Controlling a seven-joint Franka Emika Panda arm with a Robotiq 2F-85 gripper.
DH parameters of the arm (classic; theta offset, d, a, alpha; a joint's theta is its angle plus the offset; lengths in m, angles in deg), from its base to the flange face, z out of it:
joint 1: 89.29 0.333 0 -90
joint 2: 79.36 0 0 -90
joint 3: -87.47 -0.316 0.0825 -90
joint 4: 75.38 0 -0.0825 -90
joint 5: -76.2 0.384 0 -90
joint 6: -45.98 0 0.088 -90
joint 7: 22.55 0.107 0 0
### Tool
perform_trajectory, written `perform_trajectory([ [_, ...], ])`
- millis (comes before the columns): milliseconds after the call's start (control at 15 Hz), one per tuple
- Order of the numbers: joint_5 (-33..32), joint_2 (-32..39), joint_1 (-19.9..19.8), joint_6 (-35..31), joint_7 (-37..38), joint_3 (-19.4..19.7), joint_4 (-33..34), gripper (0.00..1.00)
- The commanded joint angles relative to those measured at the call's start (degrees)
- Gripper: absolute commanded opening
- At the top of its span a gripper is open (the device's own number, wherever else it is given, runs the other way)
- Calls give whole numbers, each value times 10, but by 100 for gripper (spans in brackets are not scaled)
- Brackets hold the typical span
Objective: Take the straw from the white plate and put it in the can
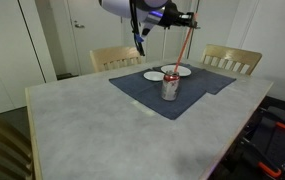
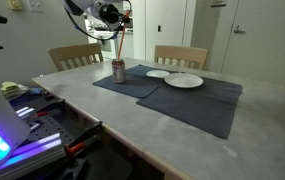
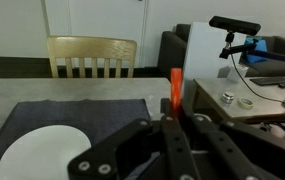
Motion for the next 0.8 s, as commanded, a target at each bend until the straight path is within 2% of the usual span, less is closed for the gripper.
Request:
perform_trajectory([
  [0, 5, 17, -2, 1, -7, -7, 18, 2],
  [733, 7, 49, -2, -2, -9, -9, 36, 2],
])
